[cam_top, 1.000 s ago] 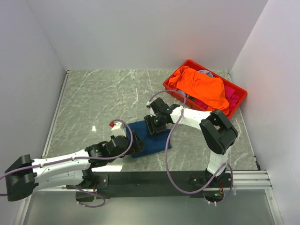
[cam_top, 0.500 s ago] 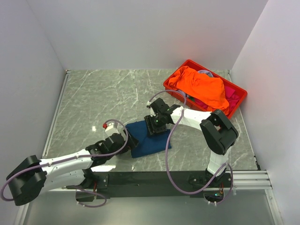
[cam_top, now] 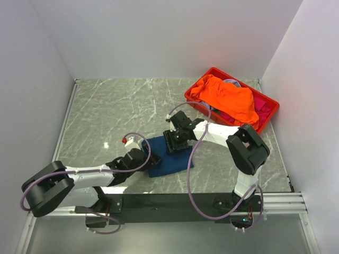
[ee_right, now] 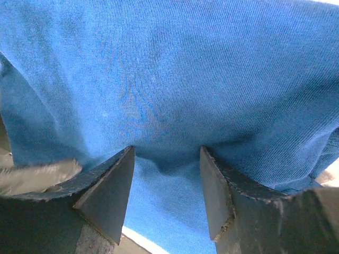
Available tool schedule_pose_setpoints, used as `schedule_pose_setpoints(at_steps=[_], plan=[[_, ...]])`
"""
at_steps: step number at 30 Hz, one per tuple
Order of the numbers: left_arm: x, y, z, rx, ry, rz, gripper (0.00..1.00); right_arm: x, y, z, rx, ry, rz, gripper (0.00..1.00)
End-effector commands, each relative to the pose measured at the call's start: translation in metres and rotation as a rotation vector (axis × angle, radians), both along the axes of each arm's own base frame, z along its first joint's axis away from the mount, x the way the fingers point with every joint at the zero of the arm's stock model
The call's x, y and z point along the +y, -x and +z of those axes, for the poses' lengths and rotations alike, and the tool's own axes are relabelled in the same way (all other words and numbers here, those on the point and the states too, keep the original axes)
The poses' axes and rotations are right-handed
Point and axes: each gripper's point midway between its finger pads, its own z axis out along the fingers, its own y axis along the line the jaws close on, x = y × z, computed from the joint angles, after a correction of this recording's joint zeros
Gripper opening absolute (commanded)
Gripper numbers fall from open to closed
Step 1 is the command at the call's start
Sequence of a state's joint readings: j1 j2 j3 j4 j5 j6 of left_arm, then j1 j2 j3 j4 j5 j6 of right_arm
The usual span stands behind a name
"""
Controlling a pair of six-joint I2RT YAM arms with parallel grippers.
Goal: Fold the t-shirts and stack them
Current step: Neatly place the folded tshirt to the corner
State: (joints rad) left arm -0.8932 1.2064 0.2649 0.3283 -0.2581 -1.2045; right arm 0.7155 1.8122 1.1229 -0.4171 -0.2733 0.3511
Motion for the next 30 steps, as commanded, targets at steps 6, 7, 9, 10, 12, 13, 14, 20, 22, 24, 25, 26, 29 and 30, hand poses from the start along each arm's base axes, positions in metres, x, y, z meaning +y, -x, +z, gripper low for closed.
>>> schedule_pose_setpoints(at_steps=[6,7,9,10,12,13,14,20,22,24,25,26,29,30], plan=[[0.028,0.001,-0.036,0.090,-0.212,0.009,0.01,-0.015,0.001,-0.016,-0.016,0.057,-0.020,0.60],[0.029,-0.008,-0.031,0.082,-0.212,0.022,0.01,-0.016,-0.001,-0.014,-0.026,0.059,-0.024,0.60],[0.038,-0.020,-0.030,0.075,-0.249,0.036,0.01,-0.016,-0.004,-0.003,-0.050,0.049,-0.034,0.60],[0.036,-0.031,-0.021,0.059,-0.249,0.041,0.01,-0.017,-0.006,0.001,-0.059,0.050,-0.040,0.61],[0.045,-0.041,-0.018,0.051,-0.309,0.038,0.01,-0.017,-0.015,0.019,-0.106,0.038,-0.063,0.62],[0.045,-0.057,-0.006,0.027,-0.303,0.053,0.01,-0.021,-0.020,0.026,-0.128,0.048,-0.080,0.64],[0.047,-0.065,-0.001,0.015,-0.313,0.052,0.01,-0.022,-0.023,0.038,-0.157,0.041,-0.094,0.65],[0.068,-0.126,0.020,-0.030,-0.394,0.029,0.01,-0.052,-0.049,0.096,-0.312,0.047,-0.236,0.73],[0.081,-0.152,0.013,-0.003,-0.420,0.033,0.01,-0.057,-0.053,0.112,-0.345,0.019,-0.257,0.74],[0.090,-0.167,-0.006,0.024,-0.483,0.001,0.00,-0.067,-0.059,0.133,-0.392,-0.011,-0.288,0.74],[0.095,-0.185,0.002,-0.001,-0.495,0.015,0.00,-0.070,-0.061,0.140,-0.408,-0.024,-0.298,0.74],[0.101,-0.189,-0.004,0.020,-0.532,0.012,0.00,-0.073,-0.060,0.153,-0.436,-0.047,-0.301,0.74],[0.121,-0.222,-0.004,0.012,-0.604,0.014,0.00,-0.085,-0.063,0.175,-0.491,-0.090,-0.325,0.75],[0.127,-0.240,0.001,0.006,-0.585,0.004,0.00,-0.087,-0.064,0.182,-0.502,-0.120,-0.327,0.77]])
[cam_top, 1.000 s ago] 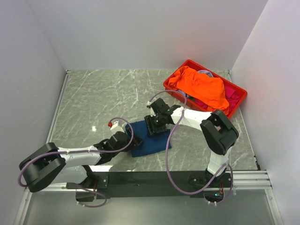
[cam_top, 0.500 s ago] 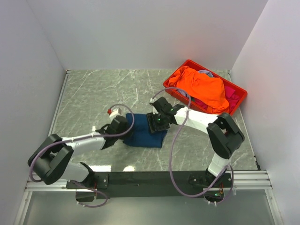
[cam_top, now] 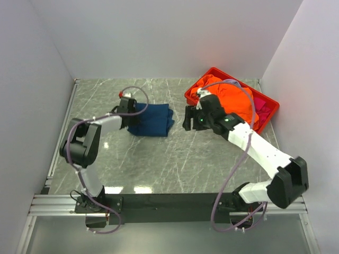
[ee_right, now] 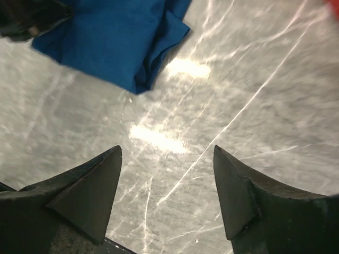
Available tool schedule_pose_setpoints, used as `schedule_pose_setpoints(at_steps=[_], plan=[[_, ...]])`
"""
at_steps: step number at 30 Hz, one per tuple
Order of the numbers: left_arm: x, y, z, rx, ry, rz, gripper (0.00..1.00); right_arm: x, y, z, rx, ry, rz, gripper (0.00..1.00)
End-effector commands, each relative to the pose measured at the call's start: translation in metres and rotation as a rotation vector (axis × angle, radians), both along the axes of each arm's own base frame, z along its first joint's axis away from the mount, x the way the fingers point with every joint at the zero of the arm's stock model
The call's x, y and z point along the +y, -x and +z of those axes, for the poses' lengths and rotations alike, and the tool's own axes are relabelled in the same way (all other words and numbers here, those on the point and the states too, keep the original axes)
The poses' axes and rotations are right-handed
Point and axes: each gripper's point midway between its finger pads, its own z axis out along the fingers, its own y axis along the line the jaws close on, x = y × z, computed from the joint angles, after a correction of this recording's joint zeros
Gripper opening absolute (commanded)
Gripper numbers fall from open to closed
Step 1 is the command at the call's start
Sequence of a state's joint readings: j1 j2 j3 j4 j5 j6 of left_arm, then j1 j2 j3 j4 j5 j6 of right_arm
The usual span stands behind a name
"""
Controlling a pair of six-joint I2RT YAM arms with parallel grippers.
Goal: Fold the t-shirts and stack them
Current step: Neatly place the folded tshirt to the corner
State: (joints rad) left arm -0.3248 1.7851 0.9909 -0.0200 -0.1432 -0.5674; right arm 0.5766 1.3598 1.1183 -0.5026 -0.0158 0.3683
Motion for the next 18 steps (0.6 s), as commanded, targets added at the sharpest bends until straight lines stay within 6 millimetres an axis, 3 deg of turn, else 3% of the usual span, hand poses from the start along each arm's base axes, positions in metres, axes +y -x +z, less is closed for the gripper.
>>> schedule_pose_setpoints(at_steps=[1,2,3,4,7,9,10,12,13,15,18], plan=[[0.025,-0.038,0.010,-0.017,-0.072,-0.067,0.00,-0.013,-0.009,0.040,-0.111,-0.063,-0.018,0.77],[0.029,-0.046,0.013,-0.022,-0.073,-0.071,0.00,-0.016,-0.007,0.050,-0.137,-0.082,-0.013,0.78],[0.040,-0.047,0.004,0.027,-0.098,-0.077,0.00,-0.019,-0.007,0.053,-0.148,-0.095,-0.015,0.78],[0.039,-0.067,0.023,-0.006,-0.089,-0.092,0.00,-0.025,-0.008,0.053,-0.152,-0.106,-0.022,0.79],[0.058,-0.089,0.032,0.015,-0.148,-0.111,0.00,-0.038,-0.006,0.058,-0.185,-0.127,-0.027,0.79],[0.078,-0.099,0.021,0.040,-0.176,-0.113,0.00,-0.047,-0.004,0.064,-0.207,-0.152,-0.025,0.79],[0.082,-0.113,0.032,0.017,-0.178,-0.116,0.00,-0.049,-0.004,0.062,-0.210,-0.158,-0.024,0.79],[0.103,-0.125,0.017,0.042,-0.210,-0.097,0.00,-0.055,-0.002,0.066,-0.227,-0.177,-0.013,0.80],[0.108,-0.135,0.025,0.032,-0.213,-0.095,0.00,-0.058,-0.001,0.066,-0.235,-0.178,-0.010,0.80],[0.121,-0.149,0.019,0.034,-0.212,-0.101,0.00,-0.061,0.001,0.067,-0.237,-0.191,0.001,0.80],[0.134,-0.153,0.003,0.070,-0.234,-0.125,0.00,-0.068,0.002,0.067,-0.246,-0.197,-0.006,0.80]])
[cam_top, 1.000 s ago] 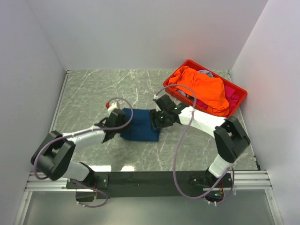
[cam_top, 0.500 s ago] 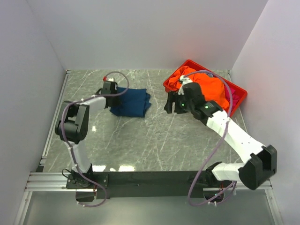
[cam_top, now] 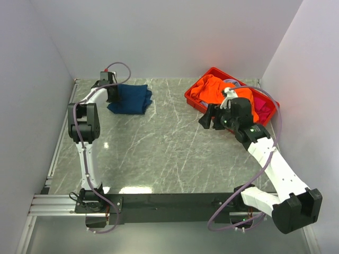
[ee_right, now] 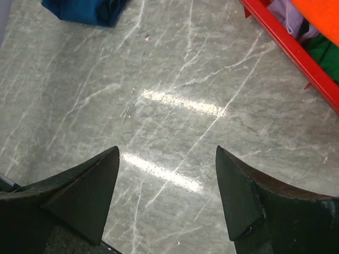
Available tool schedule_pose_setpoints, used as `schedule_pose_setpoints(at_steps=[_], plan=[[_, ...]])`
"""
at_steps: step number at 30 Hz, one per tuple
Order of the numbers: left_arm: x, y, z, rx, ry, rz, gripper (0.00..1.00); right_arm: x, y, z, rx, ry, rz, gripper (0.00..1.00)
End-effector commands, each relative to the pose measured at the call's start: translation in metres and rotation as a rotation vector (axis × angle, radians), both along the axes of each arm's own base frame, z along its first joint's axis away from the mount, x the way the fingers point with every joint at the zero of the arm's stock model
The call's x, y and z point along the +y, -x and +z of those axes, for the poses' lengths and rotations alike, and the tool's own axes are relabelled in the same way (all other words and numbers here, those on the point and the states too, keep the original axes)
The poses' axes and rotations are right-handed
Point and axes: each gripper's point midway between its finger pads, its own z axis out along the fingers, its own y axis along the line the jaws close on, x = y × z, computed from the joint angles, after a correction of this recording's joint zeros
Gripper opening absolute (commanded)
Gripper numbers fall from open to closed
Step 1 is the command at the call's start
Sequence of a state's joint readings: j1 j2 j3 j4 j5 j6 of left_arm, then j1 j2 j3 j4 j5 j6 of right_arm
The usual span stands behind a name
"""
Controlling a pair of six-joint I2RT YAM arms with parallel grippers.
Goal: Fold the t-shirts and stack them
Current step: Neatly place the folded tshirt to the corner
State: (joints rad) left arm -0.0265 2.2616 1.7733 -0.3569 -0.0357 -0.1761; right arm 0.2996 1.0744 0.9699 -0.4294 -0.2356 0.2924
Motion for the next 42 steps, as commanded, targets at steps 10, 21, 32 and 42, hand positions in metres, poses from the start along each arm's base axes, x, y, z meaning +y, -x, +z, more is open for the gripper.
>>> schedule_pose_setpoints(at_steps=[10,21,32,42], plan=[[0.117,0.005,-0.004,0.040,-0.092,0.001,0.00,0.006,0.009,0.026,-0.110,-0.085,0.099,0.80],[0.178,0.015,-0.022,0.140,-0.125,0.003,0.00,0.008,0.012,0.029,-0.116,-0.106,0.110,0.80],[0.219,0.005,0.007,0.075,-0.233,0.171,0.44,0.009,0.008,0.023,-0.097,-0.101,0.107,0.80],[0.222,-0.004,0.111,-0.163,-0.293,0.287,0.99,0.010,0.010,0.022,-0.103,-0.113,0.114,0.80]])
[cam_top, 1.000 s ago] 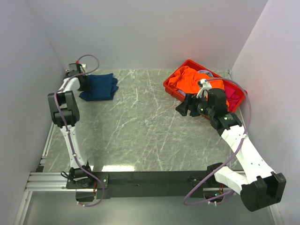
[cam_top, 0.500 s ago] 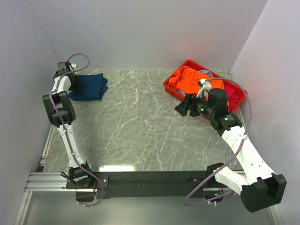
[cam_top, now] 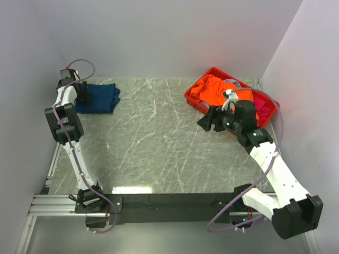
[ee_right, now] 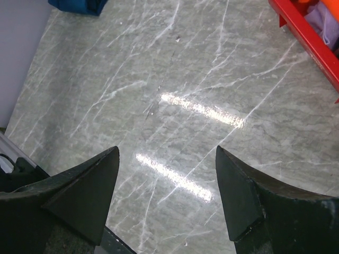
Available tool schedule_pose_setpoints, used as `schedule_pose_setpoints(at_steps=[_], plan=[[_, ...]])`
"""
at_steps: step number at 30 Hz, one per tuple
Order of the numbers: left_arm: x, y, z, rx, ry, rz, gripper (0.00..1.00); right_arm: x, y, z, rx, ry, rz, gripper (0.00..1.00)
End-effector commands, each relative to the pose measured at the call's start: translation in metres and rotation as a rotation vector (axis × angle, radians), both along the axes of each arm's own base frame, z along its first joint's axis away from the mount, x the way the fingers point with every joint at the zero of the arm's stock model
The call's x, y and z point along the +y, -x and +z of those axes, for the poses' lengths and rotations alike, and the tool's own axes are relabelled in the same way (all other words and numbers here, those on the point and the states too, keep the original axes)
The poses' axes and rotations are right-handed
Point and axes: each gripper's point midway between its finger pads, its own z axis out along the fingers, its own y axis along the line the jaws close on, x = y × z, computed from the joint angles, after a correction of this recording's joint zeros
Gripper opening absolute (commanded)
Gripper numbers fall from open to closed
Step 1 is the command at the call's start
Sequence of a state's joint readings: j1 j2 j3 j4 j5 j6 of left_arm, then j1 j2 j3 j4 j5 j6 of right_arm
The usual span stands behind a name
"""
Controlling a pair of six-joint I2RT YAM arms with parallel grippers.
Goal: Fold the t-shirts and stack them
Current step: Neatly place the folded tshirt to the corner
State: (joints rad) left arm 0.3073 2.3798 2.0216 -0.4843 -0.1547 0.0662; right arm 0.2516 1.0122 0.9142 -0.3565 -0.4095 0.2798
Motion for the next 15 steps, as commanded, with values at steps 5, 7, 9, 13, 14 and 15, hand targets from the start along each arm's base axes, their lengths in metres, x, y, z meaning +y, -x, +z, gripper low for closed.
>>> schedule_pose_setpoints(at_steps=[5,7,9,13,14,15], plan=[[-0.063,-0.004,0.205,-0.493,-0.137,-0.025,0.99,0.001,-0.003,0.006,-0.041,-0.021,0.005,0.80],[-0.085,0.007,0.250,-0.616,-0.115,-0.015,0.99,0.000,-0.005,0.002,-0.033,-0.013,0.000,0.80],[-0.115,0.015,0.260,-0.650,-0.093,-0.029,0.99,0.000,-0.005,-0.002,-0.026,-0.010,-0.001,0.80],[-0.175,0.050,0.293,-0.776,-0.025,-0.015,0.99,-0.002,-0.006,-0.002,-0.027,-0.003,-0.013,0.80],[-0.209,0.058,0.278,-0.781,-0.003,-0.061,0.99,-0.001,-0.006,-0.001,-0.032,-0.006,-0.010,0.80],[-0.219,0.069,0.276,-0.797,-0.011,-0.047,0.99,-0.001,-0.005,0.000,-0.040,-0.008,-0.009,0.80]])
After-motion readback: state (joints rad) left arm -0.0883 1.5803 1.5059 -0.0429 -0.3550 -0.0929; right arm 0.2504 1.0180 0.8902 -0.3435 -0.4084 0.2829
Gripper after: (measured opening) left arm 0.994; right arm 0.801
